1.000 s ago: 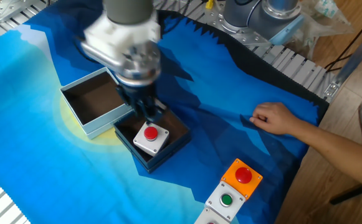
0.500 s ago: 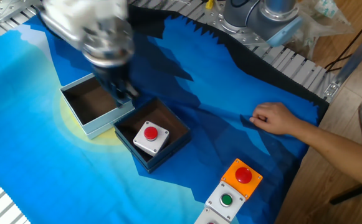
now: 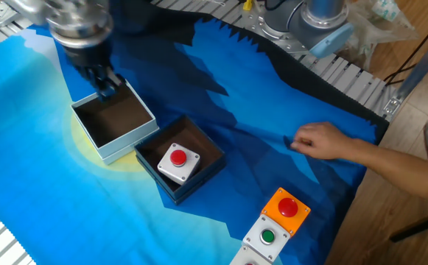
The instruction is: Move an object from one box to another
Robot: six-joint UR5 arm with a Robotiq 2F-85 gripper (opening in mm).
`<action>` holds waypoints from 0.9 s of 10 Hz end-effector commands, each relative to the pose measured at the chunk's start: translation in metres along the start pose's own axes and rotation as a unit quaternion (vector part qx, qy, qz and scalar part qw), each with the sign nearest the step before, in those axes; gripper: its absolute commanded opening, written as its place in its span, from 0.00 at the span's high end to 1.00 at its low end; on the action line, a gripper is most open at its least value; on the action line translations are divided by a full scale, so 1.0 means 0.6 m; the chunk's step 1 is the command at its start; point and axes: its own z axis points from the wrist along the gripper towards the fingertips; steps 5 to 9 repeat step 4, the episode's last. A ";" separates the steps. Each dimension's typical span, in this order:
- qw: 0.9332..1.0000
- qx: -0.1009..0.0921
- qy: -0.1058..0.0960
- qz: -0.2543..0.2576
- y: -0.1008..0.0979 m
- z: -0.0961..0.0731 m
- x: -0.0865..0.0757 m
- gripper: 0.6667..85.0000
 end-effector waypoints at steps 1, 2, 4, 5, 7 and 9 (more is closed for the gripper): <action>0.999 -0.009 -0.007 0.036 -0.038 0.004 -0.013 1.00; 0.999 -0.010 -0.005 0.034 -0.041 0.007 -0.011 1.00; 1.000 0.001 -0.010 0.011 -0.060 0.014 -0.012 1.00; 1.000 0.001 -0.010 0.011 -0.060 0.014 -0.012 1.00; 1.000 0.001 -0.010 0.011 -0.060 0.014 -0.012 1.00; 1.000 0.001 -0.010 0.011 -0.060 0.014 -0.012 1.00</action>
